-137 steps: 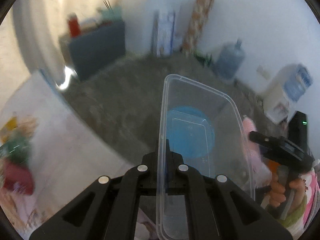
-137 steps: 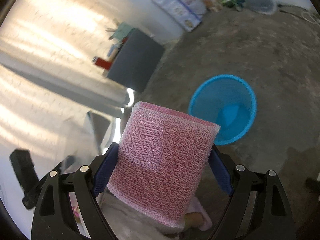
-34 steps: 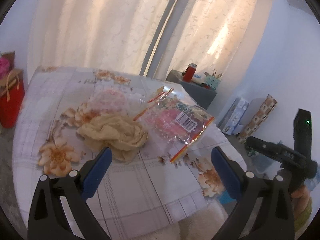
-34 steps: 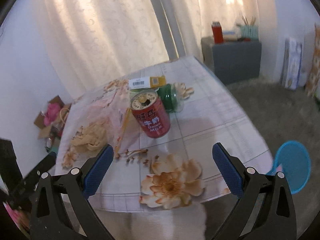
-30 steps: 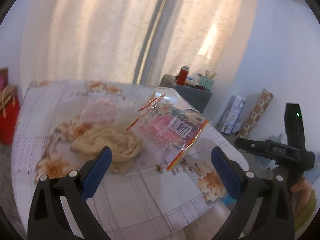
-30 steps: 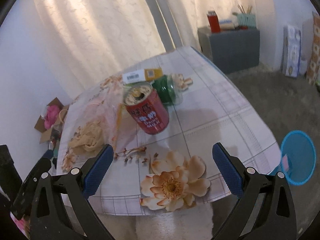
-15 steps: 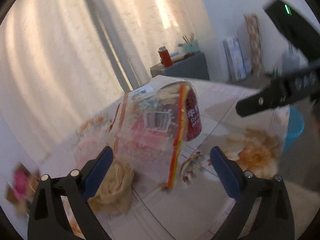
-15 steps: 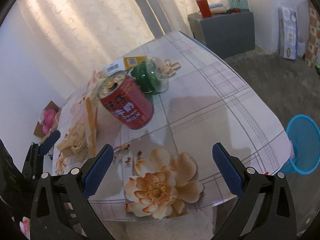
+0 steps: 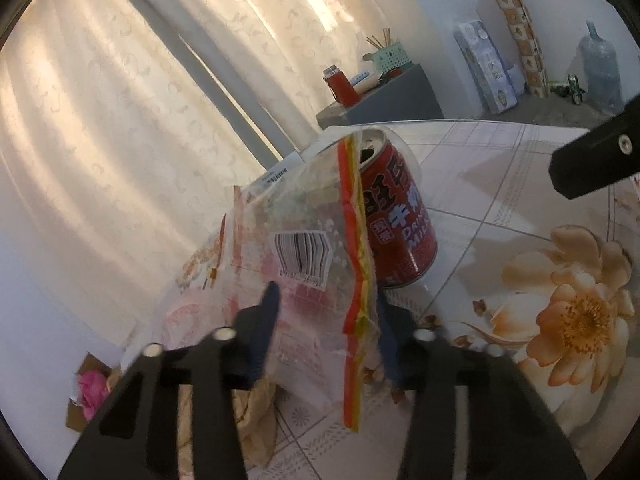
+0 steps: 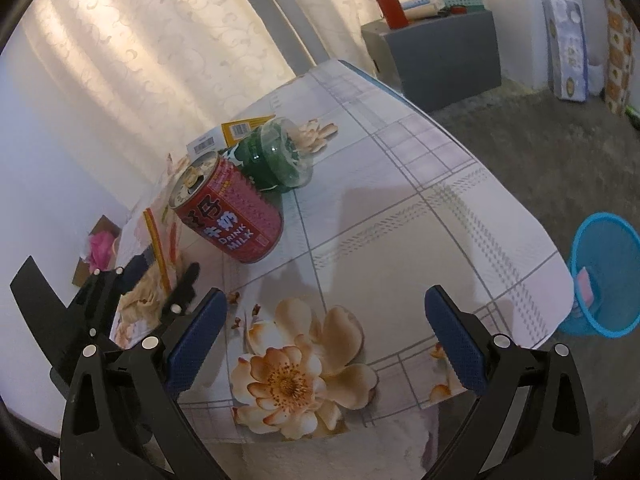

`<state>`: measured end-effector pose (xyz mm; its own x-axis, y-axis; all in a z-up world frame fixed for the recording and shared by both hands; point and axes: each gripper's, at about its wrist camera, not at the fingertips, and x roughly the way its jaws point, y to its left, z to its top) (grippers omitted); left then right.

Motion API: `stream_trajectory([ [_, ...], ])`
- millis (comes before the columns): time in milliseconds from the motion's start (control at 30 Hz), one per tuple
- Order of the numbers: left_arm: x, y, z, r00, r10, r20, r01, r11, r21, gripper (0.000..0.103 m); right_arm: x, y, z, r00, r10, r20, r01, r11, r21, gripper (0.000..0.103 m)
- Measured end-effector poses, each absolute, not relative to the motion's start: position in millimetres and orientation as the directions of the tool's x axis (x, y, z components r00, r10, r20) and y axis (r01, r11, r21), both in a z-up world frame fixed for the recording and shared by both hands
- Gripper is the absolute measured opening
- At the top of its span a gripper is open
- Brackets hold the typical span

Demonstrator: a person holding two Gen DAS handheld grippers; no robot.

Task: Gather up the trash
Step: 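Grasp the zip bag edge with the left gripper and lift it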

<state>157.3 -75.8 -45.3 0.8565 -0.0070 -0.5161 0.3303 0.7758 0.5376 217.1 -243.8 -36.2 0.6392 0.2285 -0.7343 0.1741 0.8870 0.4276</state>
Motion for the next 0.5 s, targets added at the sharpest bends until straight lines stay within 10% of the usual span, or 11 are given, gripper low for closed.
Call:
stream_trajectory([
  [500, 129.5, -47.6, -2.2, 0.916, -0.004, -0.4, 0.21, 0.856, 0.473, 0.004, 197.1, -254.8, -31.3, 0.653, 0.214, -0.726, 0.191, 0.882, 0.432, 0.095],
])
